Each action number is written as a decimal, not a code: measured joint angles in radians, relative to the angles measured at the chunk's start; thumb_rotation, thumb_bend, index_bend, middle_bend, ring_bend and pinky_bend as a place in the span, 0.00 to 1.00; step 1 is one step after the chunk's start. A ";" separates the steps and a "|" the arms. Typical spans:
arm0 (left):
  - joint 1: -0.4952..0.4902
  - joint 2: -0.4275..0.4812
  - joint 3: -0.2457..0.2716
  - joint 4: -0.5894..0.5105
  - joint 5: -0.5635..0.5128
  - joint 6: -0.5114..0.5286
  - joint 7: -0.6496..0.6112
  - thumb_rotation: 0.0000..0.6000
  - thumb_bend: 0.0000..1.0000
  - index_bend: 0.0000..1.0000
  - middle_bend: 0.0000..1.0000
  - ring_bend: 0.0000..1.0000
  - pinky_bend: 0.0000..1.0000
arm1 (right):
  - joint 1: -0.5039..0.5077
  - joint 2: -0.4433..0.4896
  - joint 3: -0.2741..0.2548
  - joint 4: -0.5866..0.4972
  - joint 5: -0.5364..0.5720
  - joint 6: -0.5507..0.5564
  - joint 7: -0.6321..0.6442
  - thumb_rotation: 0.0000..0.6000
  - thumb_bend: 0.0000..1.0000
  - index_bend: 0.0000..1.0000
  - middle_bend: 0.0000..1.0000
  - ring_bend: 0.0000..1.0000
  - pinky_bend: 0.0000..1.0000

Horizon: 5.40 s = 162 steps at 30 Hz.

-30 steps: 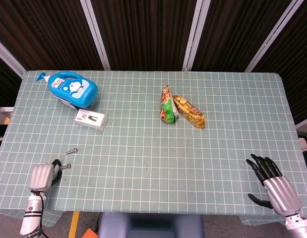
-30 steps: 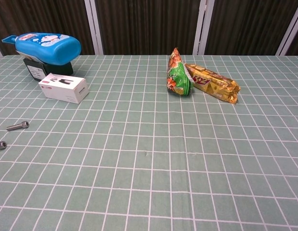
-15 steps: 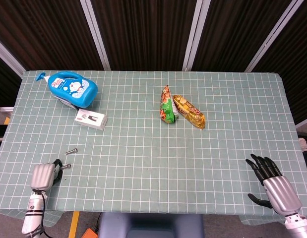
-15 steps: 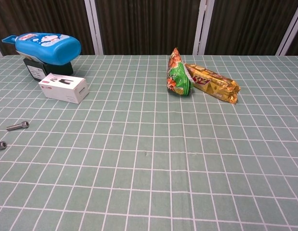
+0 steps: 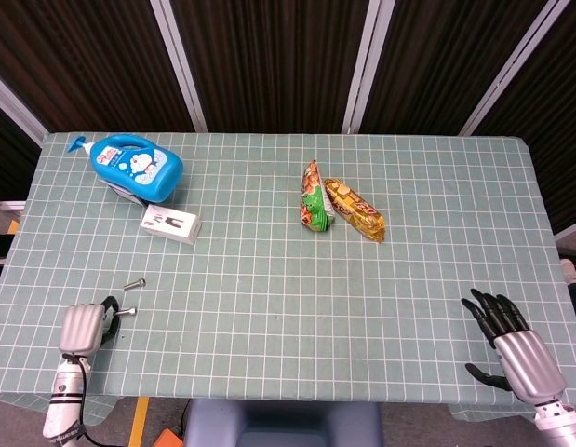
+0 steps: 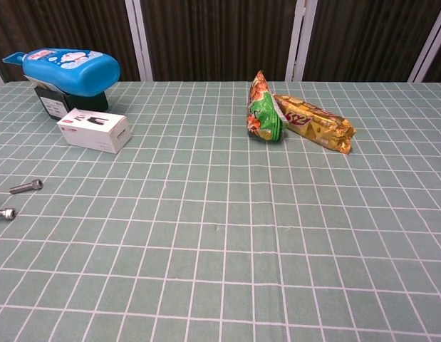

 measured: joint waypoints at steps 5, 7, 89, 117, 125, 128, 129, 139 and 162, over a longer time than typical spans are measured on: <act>-0.003 0.025 0.004 -0.052 0.017 0.021 0.023 1.00 0.42 0.55 1.00 1.00 1.00 | 0.000 0.000 0.000 0.000 0.001 0.001 0.000 1.00 0.27 0.00 0.00 0.00 0.00; -0.004 0.039 0.008 -0.080 0.023 0.024 0.036 1.00 0.42 0.55 1.00 1.00 1.00 | 0.000 0.000 0.000 0.000 0.001 0.000 0.000 1.00 0.27 0.00 0.00 0.00 0.00; -0.229 0.180 -0.066 -0.143 -0.157 -0.353 -0.078 1.00 0.32 0.48 1.00 1.00 1.00 | 0.007 -0.014 0.007 -0.002 0.028 -0.025 -0.035 1.00 0.27 0.00 0.00 0.00 0.00; -0.250 0.133 -0.051 -0.089 -0.192 -0.379 -0.026 1.00 0.33 0.53 1.00 1.00 1.00 | 0.008 -0.015 0.009 -0.002 0.034 -0.027 -0.036 1.00 0.27 0.00 0.00 0.00 0.00; -0.251 0.134 -0.051 -0.090 -0.205 -0.384 -0.009 1.00 0.36 0.55 1.00 1.00 1.00 | 0.009 -0.015 0.009 -0.002 0.034 -0.027 -0.036 1.00 0.27 0.00 0.00 0.00 0.00; -0.251 0.134 -0.051 -0.091 -0.206 -0.384 -0.008 1.00 0.38 0.55 1.00 1.00 1.00 | 0.009 -0.015 0.009 -0.002 0.034 -0.027 -0.036 1.00 0.27 0.00 0.00 0.00 0.00; -0.251 0.135 -0.051 -0.091 -0.206 -0.384 -0.007 1.00 0.39 0.55 1.00 1.00 1.00 | 0.009 -0.015 0.009 -0.002 0.034 -0.028 -0.036 1.00 0.27 0.00 0.00 0.00 0.00; -0.245 0.151 -0.051 -0.118 -0.199 -0.355 -0.003 1.00 0.44 0.54 1.00 1.00 1.00 | 0.009 -0.017 0.008 -0.002 0.034 -0.030 -0.040 1.00 0.27 0.00 0.00 0.00 0.00; -0.241 0.194 -0.035 -0.210 -0.193 -0.277 0.239 1.00 0.41 0.53 1.00 1.00 1.00 | 0.010 -0.013 0.005 -0.004 0.028 -0.031 -0.037 1.00 0.27 0.00 0.00 0.00 0.00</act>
